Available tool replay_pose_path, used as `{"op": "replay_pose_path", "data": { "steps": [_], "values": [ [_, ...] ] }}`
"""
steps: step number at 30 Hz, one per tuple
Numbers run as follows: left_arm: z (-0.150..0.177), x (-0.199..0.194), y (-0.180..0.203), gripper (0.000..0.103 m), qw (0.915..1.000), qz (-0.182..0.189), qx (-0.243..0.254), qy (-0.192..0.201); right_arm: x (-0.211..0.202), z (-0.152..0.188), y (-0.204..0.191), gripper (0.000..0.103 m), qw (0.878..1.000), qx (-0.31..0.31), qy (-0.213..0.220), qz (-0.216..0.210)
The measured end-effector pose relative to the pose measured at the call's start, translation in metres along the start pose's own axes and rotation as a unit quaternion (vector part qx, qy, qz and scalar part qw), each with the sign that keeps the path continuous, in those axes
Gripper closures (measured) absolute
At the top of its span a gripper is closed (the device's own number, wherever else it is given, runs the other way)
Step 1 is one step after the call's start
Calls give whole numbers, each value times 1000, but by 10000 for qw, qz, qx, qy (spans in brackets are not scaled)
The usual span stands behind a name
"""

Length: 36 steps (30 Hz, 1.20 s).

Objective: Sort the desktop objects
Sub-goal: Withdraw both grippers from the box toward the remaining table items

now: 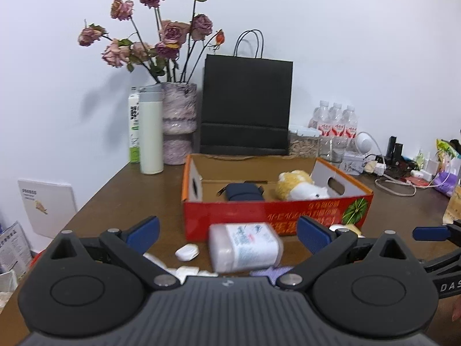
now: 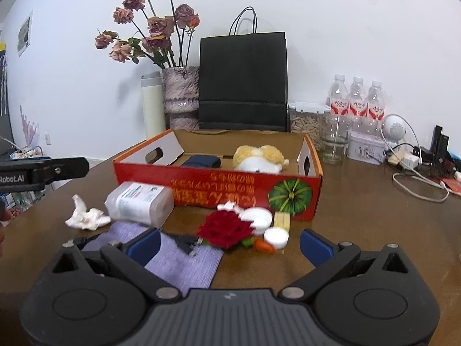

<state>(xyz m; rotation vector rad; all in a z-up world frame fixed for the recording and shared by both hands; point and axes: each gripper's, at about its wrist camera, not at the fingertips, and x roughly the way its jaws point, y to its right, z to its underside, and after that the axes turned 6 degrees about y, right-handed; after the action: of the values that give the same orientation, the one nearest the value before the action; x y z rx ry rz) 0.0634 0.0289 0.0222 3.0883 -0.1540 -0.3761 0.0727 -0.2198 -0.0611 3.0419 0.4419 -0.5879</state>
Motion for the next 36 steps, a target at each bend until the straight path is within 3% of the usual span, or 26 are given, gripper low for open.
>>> {"op": "replay_pose_path", "data": {
  "steps": [15, 36],
  "values": [
    [36, -19, -23, 0, 9986, -207, -156, -457, -3, 25, -34, 0, 9983, -112, -360, -451],
    [45, -8, -50, 0, 9965, -159, -412, -704, 56, 18, -49, 3, 9930, 158, -925, -715]
  ]
}}
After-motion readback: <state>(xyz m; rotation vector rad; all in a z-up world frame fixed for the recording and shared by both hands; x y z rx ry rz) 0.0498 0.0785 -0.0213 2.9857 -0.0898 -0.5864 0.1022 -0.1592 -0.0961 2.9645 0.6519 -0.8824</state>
